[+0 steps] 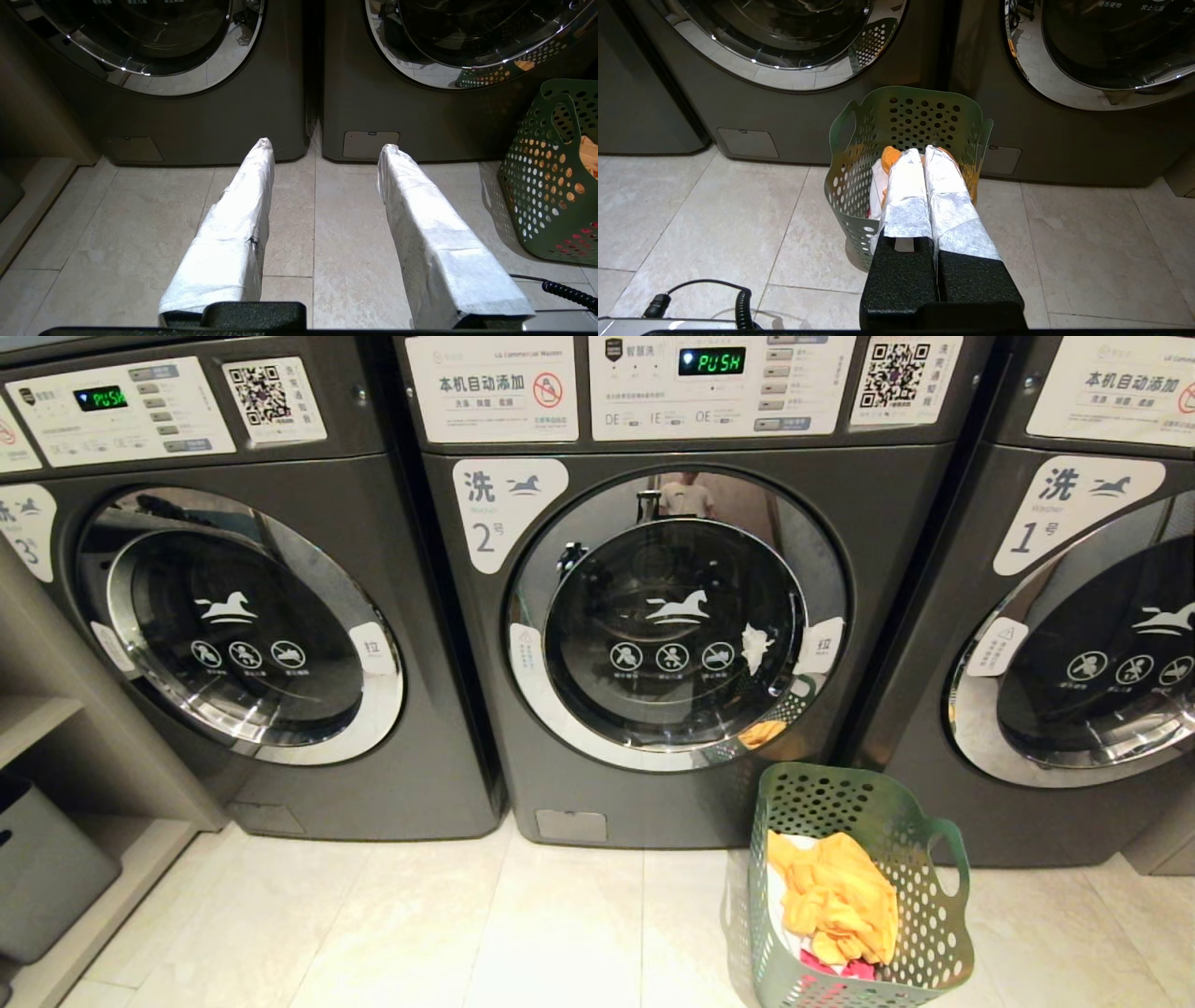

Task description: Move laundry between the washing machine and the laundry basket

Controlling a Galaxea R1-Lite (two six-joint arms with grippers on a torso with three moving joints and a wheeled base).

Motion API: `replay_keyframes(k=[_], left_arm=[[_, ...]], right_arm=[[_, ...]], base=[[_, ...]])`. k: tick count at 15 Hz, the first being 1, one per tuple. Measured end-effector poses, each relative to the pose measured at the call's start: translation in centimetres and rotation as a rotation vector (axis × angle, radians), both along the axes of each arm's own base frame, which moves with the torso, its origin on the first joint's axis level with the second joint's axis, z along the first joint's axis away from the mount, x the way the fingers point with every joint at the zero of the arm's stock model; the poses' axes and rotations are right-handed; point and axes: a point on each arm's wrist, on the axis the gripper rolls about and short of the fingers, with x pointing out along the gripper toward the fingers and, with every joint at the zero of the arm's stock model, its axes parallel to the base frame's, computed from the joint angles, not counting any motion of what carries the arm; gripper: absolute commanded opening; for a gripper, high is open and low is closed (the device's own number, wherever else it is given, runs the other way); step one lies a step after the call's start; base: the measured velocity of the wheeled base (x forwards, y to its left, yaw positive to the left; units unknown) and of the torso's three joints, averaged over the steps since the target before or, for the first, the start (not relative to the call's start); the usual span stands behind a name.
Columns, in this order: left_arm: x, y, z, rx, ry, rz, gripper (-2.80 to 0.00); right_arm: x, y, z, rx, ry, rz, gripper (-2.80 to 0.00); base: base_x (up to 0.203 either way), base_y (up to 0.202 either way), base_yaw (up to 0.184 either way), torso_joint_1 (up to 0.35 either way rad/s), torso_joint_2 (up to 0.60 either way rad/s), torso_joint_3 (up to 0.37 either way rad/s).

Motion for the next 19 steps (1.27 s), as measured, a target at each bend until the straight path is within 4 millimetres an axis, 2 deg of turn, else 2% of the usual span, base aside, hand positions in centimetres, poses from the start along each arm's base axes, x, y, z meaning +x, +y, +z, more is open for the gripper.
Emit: replay_keyframes(k=[13, 19], left_arm=[[0.02, 0.00, -0.04, -0.002, 0.000, 0.004, -2.80], [0.01, 0.00, -0.04, -0.002, 0.001, 0.004, -2.80]], right_arm=[[-0.01, -0.01, 0.02, 0.016, 0.000, -0.005, -2.80], [0.00, 0.00, -0.02, -0.028, 0.003, 0.000, -2.80]], base=[[0.000, 0.000, 0.000, 0.000, 0.00, 0.000], [0.000, 0.000, 0.000, 0.000, 0.00, 0.000]])
